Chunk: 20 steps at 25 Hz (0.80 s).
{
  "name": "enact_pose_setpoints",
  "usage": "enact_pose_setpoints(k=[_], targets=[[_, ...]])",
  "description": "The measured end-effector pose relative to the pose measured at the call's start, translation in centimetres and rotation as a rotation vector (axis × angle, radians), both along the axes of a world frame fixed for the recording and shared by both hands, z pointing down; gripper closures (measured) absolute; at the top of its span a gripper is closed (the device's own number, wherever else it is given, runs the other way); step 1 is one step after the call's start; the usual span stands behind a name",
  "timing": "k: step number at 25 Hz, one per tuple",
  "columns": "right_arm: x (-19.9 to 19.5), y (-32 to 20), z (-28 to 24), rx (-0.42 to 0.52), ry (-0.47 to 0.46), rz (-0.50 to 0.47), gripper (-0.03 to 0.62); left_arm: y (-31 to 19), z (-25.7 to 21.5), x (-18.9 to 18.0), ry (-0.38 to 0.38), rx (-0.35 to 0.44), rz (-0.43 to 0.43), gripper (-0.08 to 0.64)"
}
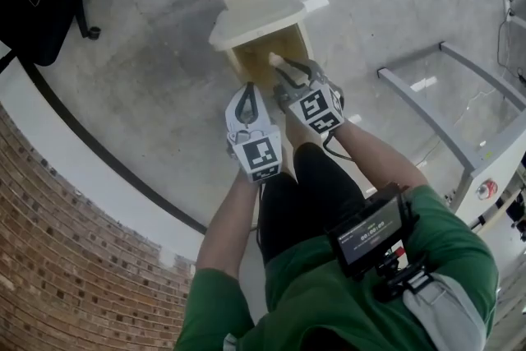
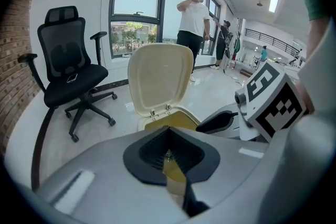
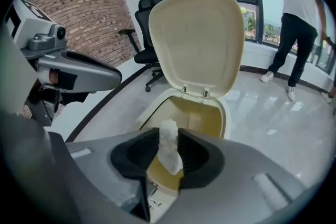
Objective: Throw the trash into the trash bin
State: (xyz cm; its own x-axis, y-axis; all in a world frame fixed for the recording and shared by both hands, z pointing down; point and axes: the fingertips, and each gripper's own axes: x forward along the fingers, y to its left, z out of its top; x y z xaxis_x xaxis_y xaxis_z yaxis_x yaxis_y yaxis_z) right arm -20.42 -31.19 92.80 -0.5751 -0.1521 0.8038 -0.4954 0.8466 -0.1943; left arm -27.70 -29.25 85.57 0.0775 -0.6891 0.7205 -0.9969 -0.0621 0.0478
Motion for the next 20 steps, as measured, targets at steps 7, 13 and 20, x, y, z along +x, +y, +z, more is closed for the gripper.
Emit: enact_pose_setpoints(k=[7, 13, 20], targets=[[0.2, 0.1, 2.9, 0.01, 0.052, -0.035, 0.478, 0.5, 2.4, 0.0, 0.012, -0.021, -0.014, 0.554], [-0.1, -0.3, 4.1, -0.003, 0.075, -0.034, 0.473, 0.5, 3.5, -0.3, 0.017, -0.033, -0.022, 0.554], [-0.4, -0.4, 4.4, -0.017, 0.082, -0.029, 0.426, 0.1, 3.7, -1.2, 0.015, -0.034, -0.03, 0.554]])
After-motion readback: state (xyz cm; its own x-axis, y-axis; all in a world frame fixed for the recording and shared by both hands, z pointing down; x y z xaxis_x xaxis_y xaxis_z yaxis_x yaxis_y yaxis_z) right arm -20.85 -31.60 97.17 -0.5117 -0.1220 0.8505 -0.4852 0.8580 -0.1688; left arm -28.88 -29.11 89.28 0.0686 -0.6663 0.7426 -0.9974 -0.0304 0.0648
